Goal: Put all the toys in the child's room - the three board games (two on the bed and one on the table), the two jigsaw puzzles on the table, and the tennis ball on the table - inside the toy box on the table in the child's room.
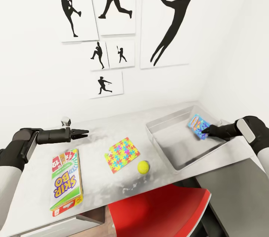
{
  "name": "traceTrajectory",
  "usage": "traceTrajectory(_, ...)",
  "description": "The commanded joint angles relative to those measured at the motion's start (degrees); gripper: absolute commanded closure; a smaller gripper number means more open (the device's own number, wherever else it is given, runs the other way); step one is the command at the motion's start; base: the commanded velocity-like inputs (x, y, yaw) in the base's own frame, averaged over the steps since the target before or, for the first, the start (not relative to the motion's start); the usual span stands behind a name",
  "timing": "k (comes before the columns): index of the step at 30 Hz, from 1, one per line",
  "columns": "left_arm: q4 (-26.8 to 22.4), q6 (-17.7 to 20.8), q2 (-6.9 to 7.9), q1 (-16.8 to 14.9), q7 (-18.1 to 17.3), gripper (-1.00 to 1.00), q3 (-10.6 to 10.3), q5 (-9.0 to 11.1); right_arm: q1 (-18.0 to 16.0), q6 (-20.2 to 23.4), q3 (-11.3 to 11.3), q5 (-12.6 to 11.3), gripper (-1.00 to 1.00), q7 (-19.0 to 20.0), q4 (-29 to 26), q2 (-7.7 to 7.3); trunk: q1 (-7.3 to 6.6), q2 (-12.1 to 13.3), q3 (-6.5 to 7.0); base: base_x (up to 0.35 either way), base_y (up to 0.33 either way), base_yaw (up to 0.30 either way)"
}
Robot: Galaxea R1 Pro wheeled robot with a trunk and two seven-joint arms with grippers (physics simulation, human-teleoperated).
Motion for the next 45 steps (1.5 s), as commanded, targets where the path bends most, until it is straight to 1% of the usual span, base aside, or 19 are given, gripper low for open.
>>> traceTrajectory(1, 0.0, 0.6, 0.01, 0.0, -0.2, -1.00, 0.0, 0.0, -0.2, 0.1, 0.3, 0.5, 1.00, 0.5, 0.0, -0.07, 0.03, -0.1, -0.11, 0.000, 0.000, 0.000)
traceTrajectory(20, 0.0, 0.7, 0.01, 0.0, -0.2, -1.00, 0.0, 0.0, -0.8, -0.1, 0.2, 0.3, 1.00, 0.1, 0.0, 0.05, 0.03, -0.1, -0.11, 0.000, 0.000, 0.000)
traceTrajectory(21, 0.0, 0.7, 0.01, 0.0, -0.2, -1.00, 0.0, 0.0, -0.8, -0.1, 0.2, 0.3, -1.00, 0.1, 0.0, 0.18, 0.03, -0.1, -0.11, 0.000, 0.000, 0.000)
traceTrajectory(24, 0.0, 0.6, 0.01, 0.0, -0.2, -1.00, -0.1, 0.0, -1.0, -0.2, 0.2, 0.3, -1.00, 0.1, 0.0, 0.64, 0.03, -0.1, -0.11, 0.000, 0.000, 0.000)
traceTrajectory(26, 0.0, 0.7, 0.01, 0.0, -0.2, -1.00, -0.1, 0.0, -1.1, -0.2, 0.2, 0.4, -1.00, 0.0, 0.0, 1.32, 0.03, -0.1, -0.11, 0.000, 0.000, 0.000)
traceTrajectory(30, 0.0, 0.7, 0.01, 0.0, -0.2, -1.00, -0.1, 0.0, -1.3, -0.2, 0.2, 0.6, -1.00, 0.0, 0.1, 2.08, 0.03, -0.1, -0.11, 0.000, 0.000, 0.000)
traceTrajectory(36, 0.0, 0.6, 0.03, 0.0, -0.2, -1.00, 0.0, 0.0, -1.9, -0.9, 0.2, 0.6, -1.00, 0.0, 1.6, 2.29, 0.03, -0.1, -0.11, 0.000, 0.000, 0.000)
traceTrajectory(45, 0.0, 0.6, 0.01, 0.0, -0.2, -1.00, -0.1, 0.0, -2.4, -1.0, 0.1, 0.5, -1.00, 0.1, 1.9, 2.15, 0.03, -0.1, -0.11, 0.000, 0.000, 0.000)
